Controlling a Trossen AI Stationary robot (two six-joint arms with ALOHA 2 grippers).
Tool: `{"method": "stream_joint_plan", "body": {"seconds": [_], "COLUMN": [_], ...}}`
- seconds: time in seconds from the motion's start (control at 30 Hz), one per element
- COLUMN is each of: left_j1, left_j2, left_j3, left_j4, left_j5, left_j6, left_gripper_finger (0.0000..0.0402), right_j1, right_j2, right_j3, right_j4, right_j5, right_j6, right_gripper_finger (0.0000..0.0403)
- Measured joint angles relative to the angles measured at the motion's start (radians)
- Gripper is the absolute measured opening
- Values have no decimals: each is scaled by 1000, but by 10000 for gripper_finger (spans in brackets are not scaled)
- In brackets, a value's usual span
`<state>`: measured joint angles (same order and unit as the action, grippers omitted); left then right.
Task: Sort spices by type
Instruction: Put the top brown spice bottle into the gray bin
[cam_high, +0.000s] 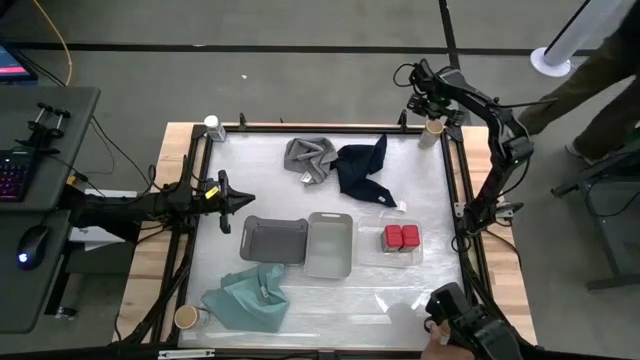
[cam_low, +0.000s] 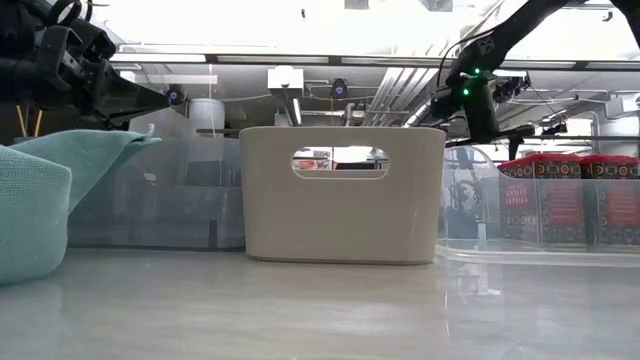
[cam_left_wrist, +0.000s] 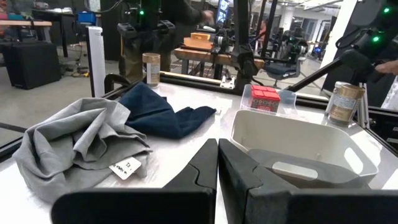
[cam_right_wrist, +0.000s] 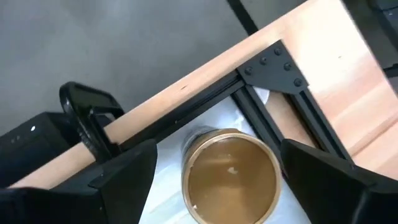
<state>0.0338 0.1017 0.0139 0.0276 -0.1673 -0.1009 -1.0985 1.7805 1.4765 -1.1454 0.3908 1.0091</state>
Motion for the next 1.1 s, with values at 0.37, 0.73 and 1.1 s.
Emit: {"method": "stream_joint_plan", "body": {"seconds": [0.37,0.73,1.1], "left_j1": [0,0,0], "left_j2": [0,0,0], "left_j3": [0,0,0], "left_j4": [0,0,0], "left_j5": [0,0,0], "left_j6": [0,0,0], "left_gripper_finger": [0,0,0], "right_j1": [27,3,4], "right_j2": [63,119,119], "right_j3": [0,0,0], "right_j4": [-64,-59,-20], "right_j5": [70,-29,-31], "right_j6": [-22,-48,-74], "right_gripper_finger": [337,337,337]}}
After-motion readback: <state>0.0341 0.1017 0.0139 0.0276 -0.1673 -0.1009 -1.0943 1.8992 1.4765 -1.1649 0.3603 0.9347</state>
